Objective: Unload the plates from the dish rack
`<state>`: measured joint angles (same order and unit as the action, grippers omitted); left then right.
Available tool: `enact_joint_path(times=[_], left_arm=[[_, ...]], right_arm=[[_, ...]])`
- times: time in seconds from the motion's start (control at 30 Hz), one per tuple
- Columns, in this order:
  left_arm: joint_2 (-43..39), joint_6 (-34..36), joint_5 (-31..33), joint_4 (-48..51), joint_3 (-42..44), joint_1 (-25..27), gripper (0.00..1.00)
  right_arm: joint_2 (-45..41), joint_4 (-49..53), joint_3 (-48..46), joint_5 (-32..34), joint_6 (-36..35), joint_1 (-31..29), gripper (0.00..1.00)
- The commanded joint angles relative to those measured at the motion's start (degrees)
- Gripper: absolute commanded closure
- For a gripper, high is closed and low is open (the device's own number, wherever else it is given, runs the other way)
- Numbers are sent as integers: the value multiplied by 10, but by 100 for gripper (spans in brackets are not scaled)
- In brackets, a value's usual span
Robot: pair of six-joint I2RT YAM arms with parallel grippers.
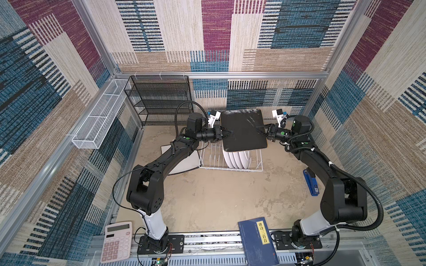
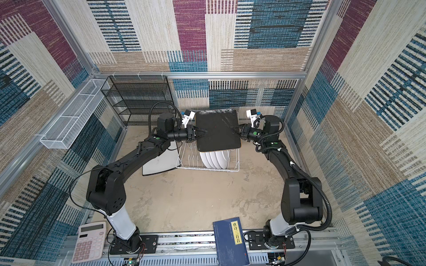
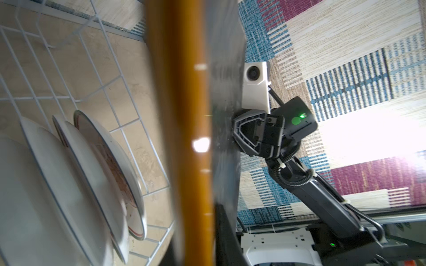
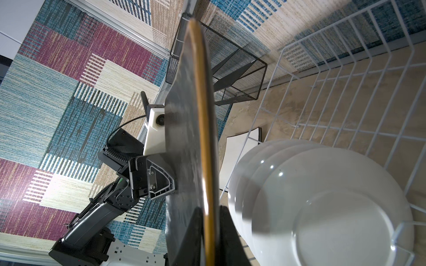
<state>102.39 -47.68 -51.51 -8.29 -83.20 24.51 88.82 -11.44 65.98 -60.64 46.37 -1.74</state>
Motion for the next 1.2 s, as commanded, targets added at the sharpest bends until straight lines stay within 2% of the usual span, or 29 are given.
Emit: enact_joint_path(times=[0.0, 0.07, 0.23, 0.33, 0.53, 0.7, 0.9, 1.17], left_arm=[[1, 29, -15, -30, -10, 6, 98], [3, 32, -14, -21, -15, 6, 100], [4, 30, -11, -19, -17, 6, 100], [1, 27, -8, -19, -17, 5, 100], [-20, 44, 11, 6, -21, 1, 100], [-44, 79, 28, 63, -32, -8, 100], [-88, 152, 81, 187, -76, -23, 100], [-162, 283, 216, 405, -158, -47, 100]], right_arm=[[0, -31, 2, -9, 18, -5, 100], [3, -31, 3, -9, 18, -4, 100], [0, -29, 0, 3, 16, -4, 87], [0, -30, 2, 5, 16, -4, 70], [-20, -19, -4, 33, -2, -4, 26], [-48, -3, -8, 69, -38, -5, 1], [-83, 33, 0, 101, -109, -9, 1], [-114, 40, 5, 141, -186, -52, 1]])
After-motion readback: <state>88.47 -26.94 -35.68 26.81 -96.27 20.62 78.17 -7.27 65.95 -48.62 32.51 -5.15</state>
